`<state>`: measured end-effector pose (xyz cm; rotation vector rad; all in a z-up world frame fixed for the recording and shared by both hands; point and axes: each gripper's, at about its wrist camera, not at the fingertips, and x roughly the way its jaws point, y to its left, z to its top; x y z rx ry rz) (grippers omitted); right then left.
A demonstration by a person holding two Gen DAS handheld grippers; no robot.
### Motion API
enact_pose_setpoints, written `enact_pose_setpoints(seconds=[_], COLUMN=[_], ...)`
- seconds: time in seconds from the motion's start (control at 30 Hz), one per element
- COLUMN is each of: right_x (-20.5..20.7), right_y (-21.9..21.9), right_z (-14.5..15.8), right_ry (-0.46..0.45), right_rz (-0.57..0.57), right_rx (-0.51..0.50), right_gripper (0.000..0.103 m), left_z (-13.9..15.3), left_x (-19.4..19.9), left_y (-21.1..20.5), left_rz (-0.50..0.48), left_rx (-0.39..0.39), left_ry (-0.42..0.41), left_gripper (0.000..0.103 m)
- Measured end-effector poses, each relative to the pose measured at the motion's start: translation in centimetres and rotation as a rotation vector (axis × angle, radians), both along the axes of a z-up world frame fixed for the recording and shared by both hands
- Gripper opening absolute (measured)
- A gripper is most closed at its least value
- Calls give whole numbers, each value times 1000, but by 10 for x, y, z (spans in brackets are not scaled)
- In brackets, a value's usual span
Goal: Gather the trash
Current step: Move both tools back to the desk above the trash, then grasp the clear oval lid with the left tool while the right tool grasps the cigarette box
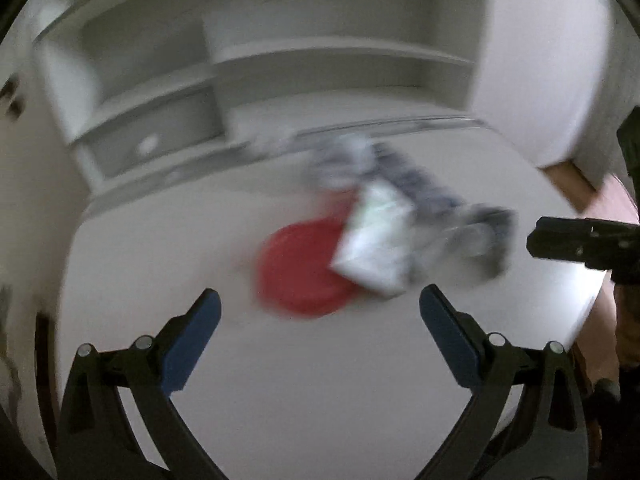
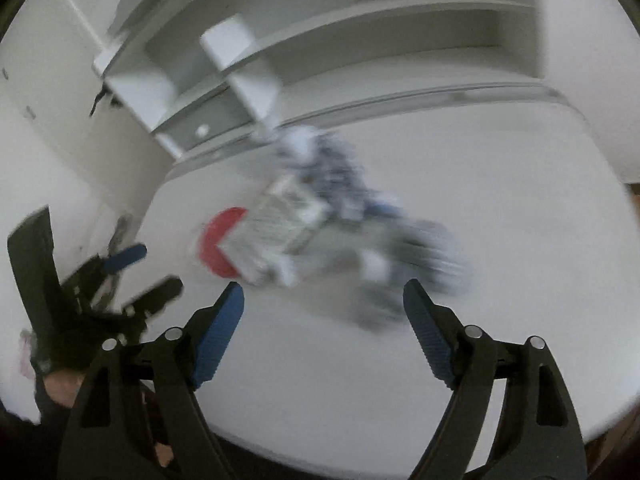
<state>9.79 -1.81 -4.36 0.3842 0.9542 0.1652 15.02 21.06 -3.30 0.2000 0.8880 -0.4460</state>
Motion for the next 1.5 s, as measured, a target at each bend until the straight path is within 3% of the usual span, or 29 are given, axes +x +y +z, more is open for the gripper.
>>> enact_pose_setpoints(seconds=[0.17, 0.57, 0.7, 0.73, 0.77, 1.03, 1.17, 1.23, 1.3, 1.33, 1.37, 1.5], right_x=[65, 96, 105, 107, 109, 99, 92, 87, 82, 78, 73, 46], right_y=[47, 43, 47, 49, 51, 42, 38, 36, 35, 33, 29, 9], right_z=[-9, -42, -44, -43, -44, -31, -22, -16, -10, -7, -2, 11], right_ry=[101, 259, 260, 257, 259, 194, 162, 143, 123, 110, 94, 32], right_rz=[-8, -164, -188, -192, -189, -164, -145, -126, -109, -103, -97, -100], right_rx=[91, 173, 154, 139, 135, 154, 135, 123, 111, 104, 96, 71], right_gripper=[80, 80, 78, 66, 62, 61, 61, 61, 61, 61, 61, 61], left_z=[-15, -54, -59, -59, -60, -64, -69, -70, -67, -64, -61, -46], left_x=[2, 41, 44, 46, 46, 58, 64, 66, 65, 64, 64, 66], left_y=[43, 40, 35, 35, 35, 28, 23, 23, 24, 23, 23, 30], left_rz=[38, -8, -24, -26, -27, -28, -6, -2, -2, -10, -19, 16], left_rx=[3, -9, -11, -11, -12, 28, 93, 75, 66, 61, 55, -22], left_ry=[7, 81, 96, 99, 99, 92, 67, 74, 59, 53, 51, 72], left_gripper=[96, 96, 96, 96, 96, 96, 96, 94, 82, 63, 35, 36])
